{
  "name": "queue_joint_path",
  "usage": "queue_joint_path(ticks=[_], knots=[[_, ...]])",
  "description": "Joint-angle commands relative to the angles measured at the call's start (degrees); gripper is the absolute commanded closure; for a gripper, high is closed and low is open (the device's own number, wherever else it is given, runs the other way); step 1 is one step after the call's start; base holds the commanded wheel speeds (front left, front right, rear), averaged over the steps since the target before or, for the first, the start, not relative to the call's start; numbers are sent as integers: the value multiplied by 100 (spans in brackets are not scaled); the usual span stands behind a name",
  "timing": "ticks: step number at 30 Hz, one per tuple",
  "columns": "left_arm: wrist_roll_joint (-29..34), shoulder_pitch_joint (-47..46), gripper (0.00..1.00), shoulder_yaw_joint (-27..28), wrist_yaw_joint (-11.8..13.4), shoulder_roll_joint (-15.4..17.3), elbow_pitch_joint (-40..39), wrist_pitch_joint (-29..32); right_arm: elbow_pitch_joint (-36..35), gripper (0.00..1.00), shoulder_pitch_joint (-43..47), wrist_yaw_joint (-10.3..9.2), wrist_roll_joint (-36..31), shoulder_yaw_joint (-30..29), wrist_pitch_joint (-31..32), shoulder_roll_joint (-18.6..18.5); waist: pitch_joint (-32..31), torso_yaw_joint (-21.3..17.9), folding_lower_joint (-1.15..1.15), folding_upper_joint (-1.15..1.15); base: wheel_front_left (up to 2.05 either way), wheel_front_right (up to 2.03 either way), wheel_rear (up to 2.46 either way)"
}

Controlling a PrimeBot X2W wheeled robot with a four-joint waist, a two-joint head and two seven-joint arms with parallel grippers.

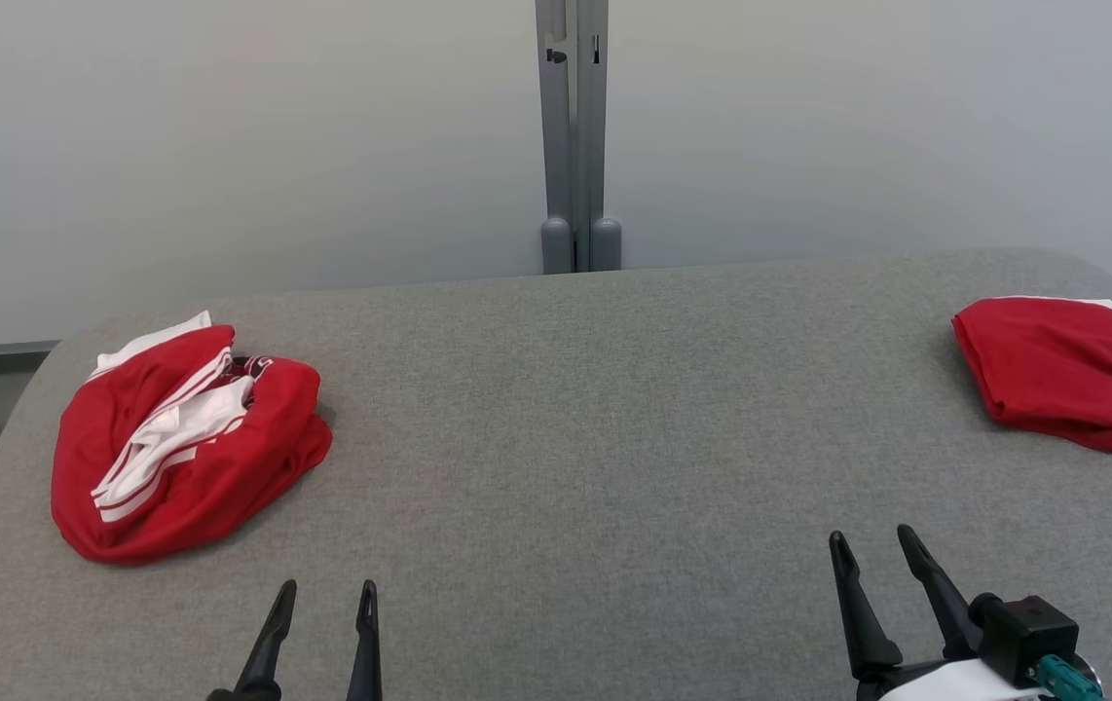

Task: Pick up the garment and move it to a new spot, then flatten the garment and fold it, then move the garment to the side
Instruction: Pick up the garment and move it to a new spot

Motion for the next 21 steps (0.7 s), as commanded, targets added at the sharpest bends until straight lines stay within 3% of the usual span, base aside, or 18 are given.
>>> queue_joint_path(ticks=[1,21], knots=[[28,-94,0,4,-14,6,24,1,3,0,52,-4,-7,15,-15,-3,-3,-1,0,0,0,0,0],[81,-28,0,31,-108,5,121,1,6,0,124,-4,46,211,-16,-237,49,152,0,0,0,0,0]])
